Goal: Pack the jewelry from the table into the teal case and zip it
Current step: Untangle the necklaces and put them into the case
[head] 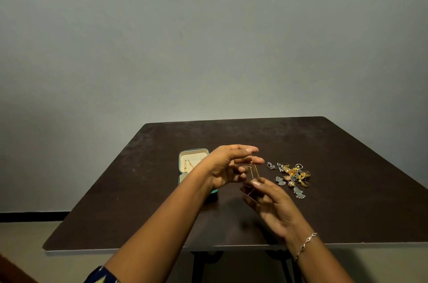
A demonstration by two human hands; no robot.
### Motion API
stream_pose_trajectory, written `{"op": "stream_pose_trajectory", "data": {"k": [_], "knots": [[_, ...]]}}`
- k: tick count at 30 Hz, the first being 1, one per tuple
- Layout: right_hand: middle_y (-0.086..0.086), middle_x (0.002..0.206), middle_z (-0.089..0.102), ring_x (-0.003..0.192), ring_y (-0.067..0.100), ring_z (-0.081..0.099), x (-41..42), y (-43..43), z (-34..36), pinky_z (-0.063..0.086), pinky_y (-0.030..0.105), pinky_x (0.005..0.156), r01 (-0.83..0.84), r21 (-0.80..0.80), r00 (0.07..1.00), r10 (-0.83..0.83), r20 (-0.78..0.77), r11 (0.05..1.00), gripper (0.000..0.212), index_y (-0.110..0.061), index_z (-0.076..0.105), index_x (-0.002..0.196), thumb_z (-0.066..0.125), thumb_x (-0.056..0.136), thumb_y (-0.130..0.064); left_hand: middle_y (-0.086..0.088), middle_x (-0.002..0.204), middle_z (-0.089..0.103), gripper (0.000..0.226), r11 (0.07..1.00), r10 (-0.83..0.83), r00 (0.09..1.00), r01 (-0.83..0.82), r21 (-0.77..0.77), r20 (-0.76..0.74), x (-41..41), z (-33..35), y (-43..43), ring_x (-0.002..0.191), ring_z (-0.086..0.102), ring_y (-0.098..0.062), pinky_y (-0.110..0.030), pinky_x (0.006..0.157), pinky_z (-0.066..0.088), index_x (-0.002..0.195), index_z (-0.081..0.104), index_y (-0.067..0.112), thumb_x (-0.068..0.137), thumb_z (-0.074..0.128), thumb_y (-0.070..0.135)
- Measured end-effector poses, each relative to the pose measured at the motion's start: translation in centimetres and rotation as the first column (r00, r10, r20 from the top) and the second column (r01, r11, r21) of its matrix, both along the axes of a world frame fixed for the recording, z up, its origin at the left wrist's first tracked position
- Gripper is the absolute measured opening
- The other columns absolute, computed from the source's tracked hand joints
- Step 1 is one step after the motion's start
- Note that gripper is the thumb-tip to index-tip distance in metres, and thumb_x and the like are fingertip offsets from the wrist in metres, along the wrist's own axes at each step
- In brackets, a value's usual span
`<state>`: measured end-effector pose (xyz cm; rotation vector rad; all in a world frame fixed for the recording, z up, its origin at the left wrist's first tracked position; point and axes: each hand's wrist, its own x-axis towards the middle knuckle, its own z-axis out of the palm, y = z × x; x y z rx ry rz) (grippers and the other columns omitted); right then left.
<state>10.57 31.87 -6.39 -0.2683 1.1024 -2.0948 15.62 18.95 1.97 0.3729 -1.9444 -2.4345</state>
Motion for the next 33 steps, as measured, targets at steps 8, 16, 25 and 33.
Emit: {"op": "stream_pose_trajectory", "data": {"k": [8, 16, 25, 33], "knots": [[0.018, 0.084, 0.070, 0.081, 0.028, 0.070, 0.1, 0.9, -0.4, 0.053, 0.040, 0.078, 0.049, -0.258, 0.976, 0.009, 0.217, 0.965, 0.048, -0.005, 0.066, 0.057, 0.089, 0.015, -0.012, -0.002, 0.066, 0.065, 0.022, 0.960, 0.120, 0.990, -0.135, 0.244, 0.078, 0.7, -1.3, -2.0, 0.064, 0.063, -0.016, -0.026, 0.054, 0.055, 0.093, 0.069, 0.010, 0.072, 0.066, 0.017], [0.003, 0.056, 0.056, 0.069, 0.022, 0.068, -0.6, 1.3, 1.3, 0.057, 0.038, 0.074, 0.041, -0.333, 0.989, 0.009, 0.148, 0.942, 0.043, -0.012, 0.062, 0.054, 0.091, 0.024, -0.021, 0.002, 0.057, 0.059, 0.020, 0.922, 0.118, 0.985, -0.156, 0.355, 0.129, 1.2, -3.2, -1.7, 0.056, 0.065, -0.013, -0.028, 0.056, 0.052, 0.085, 0.067, 0.014, 0.066, 0.065, 0.018], [0.002, 0.053, 0.053, 0.052, 0.014, 0.058, -2.1, 1.5, 5.4, 0.053, 0.026, 0.056, -0.107, 0.237, 0.969, 0.154, -0.192, 0.966, 0.013, -0.002, 0.063, 0.076, 0.054, 0.079, -0.011, -0.001, 0.058, 0.058, 0.012, 0.872, 0.207, 0.976, -0.218, 0.437, 0.075, 1.8, -4.5, -2.6, 0.054, 0.063, -0.014, -0.019, 0.047, 0.048, 0.094, 0.064, 0.010, 0.085, 0.056, 0.011], [0.004, 0.056, 0.058, 0.051, 0.014, 0.058, -4.8, -1.3, 10.3, 0.052, 0.021, 0.057, -0.030, 0.461, 0.839, 0.274, -0.471, 0.887, 0.019, -0.002, 0.064, 0.075, 0.051, 0.089, -0.006, -0.006, 0.087, 0.069, 0.013, 0.975, 0.219, 0.975, -0.218, 0.027, -0.038, 1.2, -5.1, -3.9, 0.077, 0.066, -0.016, -0.026, 0.061, 0.052, 0.098, 0.063, 0.010, 0.091, 0.052, 0.010]]}}
